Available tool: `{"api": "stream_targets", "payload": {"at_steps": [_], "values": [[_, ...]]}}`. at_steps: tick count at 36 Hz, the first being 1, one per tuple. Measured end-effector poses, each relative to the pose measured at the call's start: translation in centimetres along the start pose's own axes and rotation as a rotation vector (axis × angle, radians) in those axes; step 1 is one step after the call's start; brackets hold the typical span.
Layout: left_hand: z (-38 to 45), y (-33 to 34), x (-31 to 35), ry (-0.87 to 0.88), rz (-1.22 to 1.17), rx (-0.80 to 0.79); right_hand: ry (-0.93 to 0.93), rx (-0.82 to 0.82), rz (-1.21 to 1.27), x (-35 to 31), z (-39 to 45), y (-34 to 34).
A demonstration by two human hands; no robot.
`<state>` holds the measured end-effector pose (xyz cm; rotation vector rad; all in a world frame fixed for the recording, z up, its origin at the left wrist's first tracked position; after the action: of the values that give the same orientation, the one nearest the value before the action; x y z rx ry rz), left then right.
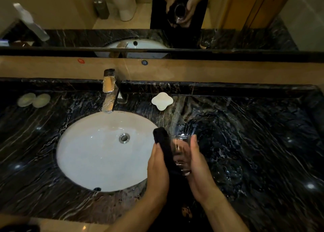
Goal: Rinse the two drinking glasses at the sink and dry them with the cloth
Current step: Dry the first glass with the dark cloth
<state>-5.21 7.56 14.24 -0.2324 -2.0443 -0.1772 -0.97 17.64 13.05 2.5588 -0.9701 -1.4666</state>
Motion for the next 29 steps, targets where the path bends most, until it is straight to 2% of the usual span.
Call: {"api": "stream_targets", "payload": {"at_steps": [3,5,8,10,13,17,20,24,29], "values": [[1.4,-0.3,0.7,-0.06,-0.002,0.009,-0.053,0.063,-0.139,0.0,0.3,-0.4],[1.9,-0.4,1.3,-0.022,0.092,0.024,-0.084,0.086,-0.144,0.0,0.1,-0.4],[1.6,0.1,2.0,0.156,0.311,0.008,-0.034,0.005,-0.006,0.3,-0.3,0.7],[0.5,0.6,1.9,0.278,0.435,-0.013,-0.023,0.008,0.129,0.3,-0.3,0.9],[-1.4,1.3,1.7,0.469,0.517,-0.058,-0.032,-0.008,0.284,-0.2,-0.1,0.6],[-2.6,1.2,0.3,0.546,0.494,-0.111,-0.014,0.023,0.298,-0.3,0.2,0.1],[-2.6,0.9,-0.3,0.506,0.341,-0.121,0.026,0.012,0.279,0.2,0.4,0.1],[-1.9,0.6,-0.6,0.257,0.07,-0.063,0.053,-0.038,0.251,0.0,0.1,0.0],[-0.1,0.1,0.5,0.088,-0.007,-0.001,0.018,0.033,-0.058,-0.1,0.0,-0.3]]}}
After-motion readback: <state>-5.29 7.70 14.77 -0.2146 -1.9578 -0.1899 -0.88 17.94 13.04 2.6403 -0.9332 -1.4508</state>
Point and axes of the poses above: each hand's wrist, its own z-axis towards the middle knuckle, its own y-axis out of the palm, x = y × z, the point moved 5 cm from there along z, towards the middle knuckle, and after that the axes turned 4 degrees about -x, right-handed, at the moved point
